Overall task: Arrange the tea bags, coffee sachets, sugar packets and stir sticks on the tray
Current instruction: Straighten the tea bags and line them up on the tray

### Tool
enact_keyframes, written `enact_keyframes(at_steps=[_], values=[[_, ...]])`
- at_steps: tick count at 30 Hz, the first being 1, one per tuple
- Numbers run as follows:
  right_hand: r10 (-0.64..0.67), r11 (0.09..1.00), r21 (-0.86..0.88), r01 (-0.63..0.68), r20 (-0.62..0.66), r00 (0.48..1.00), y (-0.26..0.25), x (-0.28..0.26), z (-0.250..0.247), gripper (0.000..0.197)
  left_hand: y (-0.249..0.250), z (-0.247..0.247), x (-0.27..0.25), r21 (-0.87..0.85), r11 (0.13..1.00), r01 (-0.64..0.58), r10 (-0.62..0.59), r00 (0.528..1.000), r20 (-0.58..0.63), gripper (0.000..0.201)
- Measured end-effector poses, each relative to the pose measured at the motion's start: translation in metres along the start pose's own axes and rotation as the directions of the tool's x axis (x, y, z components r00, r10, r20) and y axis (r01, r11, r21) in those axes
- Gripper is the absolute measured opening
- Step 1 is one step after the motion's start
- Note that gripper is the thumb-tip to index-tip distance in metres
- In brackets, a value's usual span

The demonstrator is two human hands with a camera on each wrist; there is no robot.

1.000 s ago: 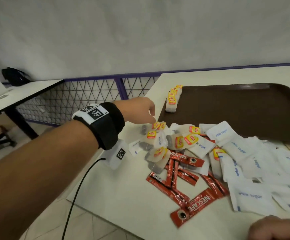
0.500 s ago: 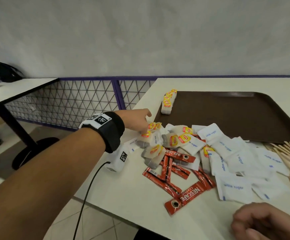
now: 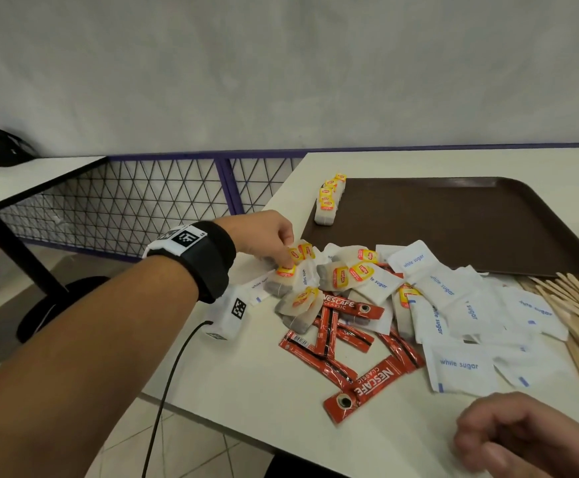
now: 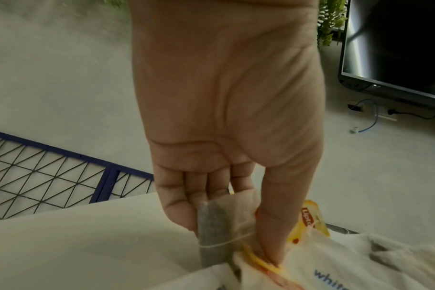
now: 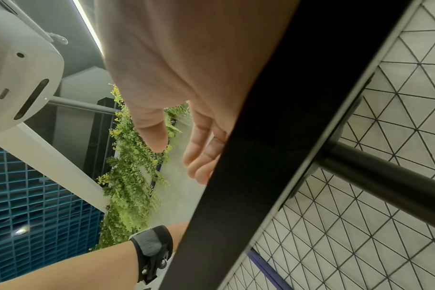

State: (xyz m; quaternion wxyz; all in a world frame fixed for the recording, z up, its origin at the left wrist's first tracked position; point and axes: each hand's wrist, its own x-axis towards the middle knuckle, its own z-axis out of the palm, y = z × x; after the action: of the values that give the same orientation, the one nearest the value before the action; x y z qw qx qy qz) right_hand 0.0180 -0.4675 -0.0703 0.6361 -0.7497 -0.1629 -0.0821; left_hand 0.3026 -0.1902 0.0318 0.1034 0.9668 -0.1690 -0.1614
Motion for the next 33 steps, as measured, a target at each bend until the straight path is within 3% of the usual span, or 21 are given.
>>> enact_keyframes(at_steps=[1,4,7,11,14,16,21,24,27,29,33], values=[[-0.008,0.999,0.053,0.009,-0.023,1.0,-0.008,0.004,0.008,0.013,0.0,0.0,-0.002,-0.019,1.0,-0.003,0.003,1.0,0.002,0.03],[0.011,0.987,0.157,0.014,-0.158,0.987,-0.014,-0.004,0.018,0.057,0.0,0.001,-0.006,-0.039,0.999,-0.007,0.005,1.0,-0.028,0.036],[0.163,0.973,0.2,-0.113,-0.255,0.953,-0.022,-0.008,0.022,0.087,0.0,-0.001,-0.014,-0.088,0.996,0.003,-0.011,0.995,-0.095,0.046],[0.258,0.955,0.219,-0.2,-0.28,0.925,-0.031,-0.005,0.023,0.099,0.004,-0.016,-0.046,-0.244,0.969,-0.035,-0.035,0.96,-0.278,0.048],[0.264,0.952,0.219,-0.216,-0.219,0.939,-0.042,-0.008,0.019,0.086,0.019,-0.021,-0.106,-0.424,0.885,-0.194,-0.029,0.885,-0.465,0.03],[0.234,0.955,0.229,-0.187,-0.202,0.951,-0.044,-0.013,0.019,0.057,0.035,-0.005,-0.15,-0.565,0.772,-0.291,-0.059,0.852,-0.52,0.021],[0.212,0.963,0.209,-0.17,-0.2,0.957,-0.041,-0.016,0.022,0.022,0.095,0.108,-0.206,-0.836,0.462,-0.297,-0.009,0.94,-0.34,0.012],[0.193,0.965,0.215,-0.148,-0.204,0.96,-0.038,-0.017,0.023,0.018,0.125,0.155,-0.207,-0.89,0.333,-0.311,0.012,0.945,-0.326,0.01],[0.171,0.968,0.215,-0.13,-0.184,0.968,-0.038,-0.018,0.023,0.009,0.14,0.166,-0.198,-0.913,0.213,-0.348,-0.018,0.933,-0.36,0.012],[0.156,0.975,0.183,-0.126,-0.164,0.974,-0.04,-0.018,0.023,0.012,0.145,0.166,-0.193,-0.912,0.172,-0.373,-0.03,0.923,-0.383,0.012],[0.157,0.982,0.128,-0.138,-0.157,0.975,-0.039,-0.017,0.023,0.016,0.149,0.169,-0.191,-0.902,0.187,-0.388,-0.02,0.917,-0.398,0.015]])
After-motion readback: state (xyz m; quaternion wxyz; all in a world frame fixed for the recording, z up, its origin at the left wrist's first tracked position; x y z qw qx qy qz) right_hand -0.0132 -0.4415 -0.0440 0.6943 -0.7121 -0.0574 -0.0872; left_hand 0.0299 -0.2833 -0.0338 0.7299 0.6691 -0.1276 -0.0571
